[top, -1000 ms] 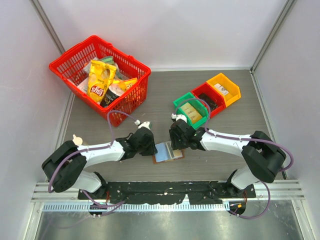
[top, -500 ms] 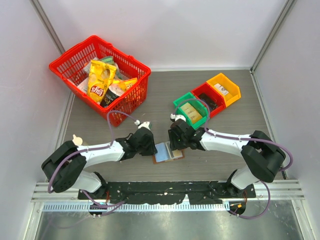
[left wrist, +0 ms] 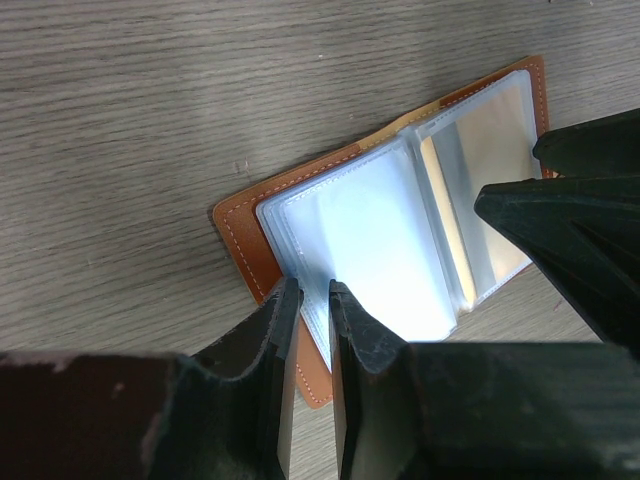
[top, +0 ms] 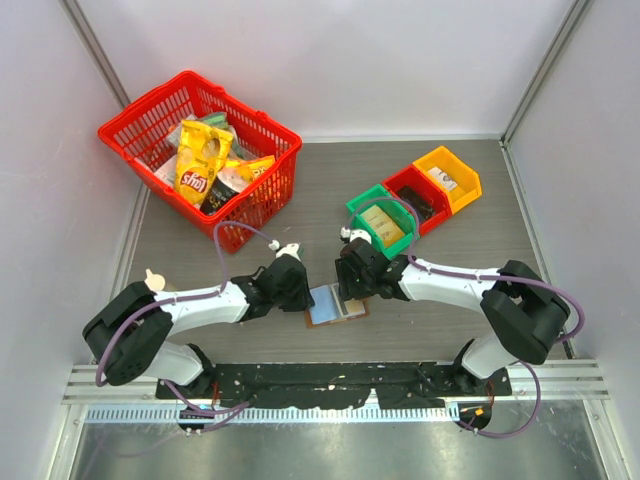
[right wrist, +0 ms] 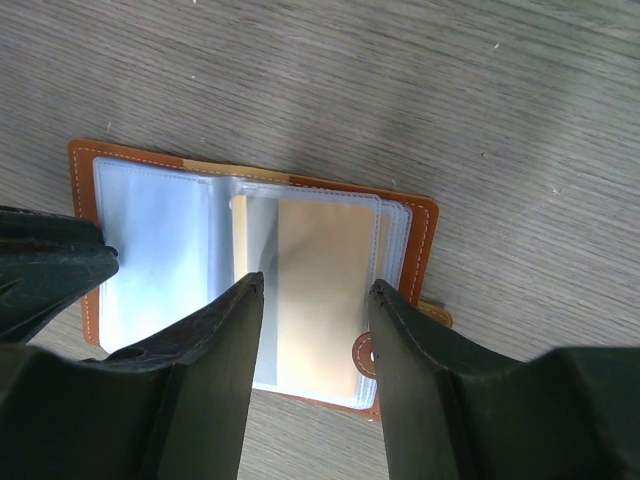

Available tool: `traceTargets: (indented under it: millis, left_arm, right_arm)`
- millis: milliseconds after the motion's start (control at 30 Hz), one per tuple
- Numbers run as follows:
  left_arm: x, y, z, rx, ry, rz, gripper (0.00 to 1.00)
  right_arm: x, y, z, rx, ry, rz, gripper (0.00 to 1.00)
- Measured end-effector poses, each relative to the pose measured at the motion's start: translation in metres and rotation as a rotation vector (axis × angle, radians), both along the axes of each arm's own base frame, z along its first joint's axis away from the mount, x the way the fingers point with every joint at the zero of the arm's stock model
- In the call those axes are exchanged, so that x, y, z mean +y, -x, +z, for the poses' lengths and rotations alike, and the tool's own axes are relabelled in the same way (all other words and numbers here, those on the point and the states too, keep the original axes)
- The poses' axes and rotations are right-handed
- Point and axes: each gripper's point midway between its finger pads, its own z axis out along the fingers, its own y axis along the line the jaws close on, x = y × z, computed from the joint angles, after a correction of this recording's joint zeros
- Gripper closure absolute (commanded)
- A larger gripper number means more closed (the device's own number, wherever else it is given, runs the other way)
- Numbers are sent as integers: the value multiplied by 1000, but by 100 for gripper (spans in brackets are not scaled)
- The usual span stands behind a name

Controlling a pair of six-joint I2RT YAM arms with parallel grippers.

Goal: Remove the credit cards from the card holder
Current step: Remove the credit card from the card holder.

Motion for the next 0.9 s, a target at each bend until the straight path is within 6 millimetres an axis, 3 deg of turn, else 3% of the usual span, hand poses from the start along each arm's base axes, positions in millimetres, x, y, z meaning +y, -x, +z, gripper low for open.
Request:
traceTargets:
  millis: [233, 367, 700, 900]
  left_arm:
    - [0, 0, 0, 0, 0, 1, 79]
    - [0, 0, 0, -1, 1, 1, 79]
    - [0, 1, 0, -1, -2, -1, 80]
    - [1, 1, 0, -1, -4, 1, 80]
  right_arm:
    - [-2, -1, -2, -3, 11, -16, 49]
    - [-2, -1, -1, 0, 6, -15, 56]
    - [7, 4, 0, 26, -58, 4, 61]
    - [9, 10, 14, 33, -95, 21, 61]
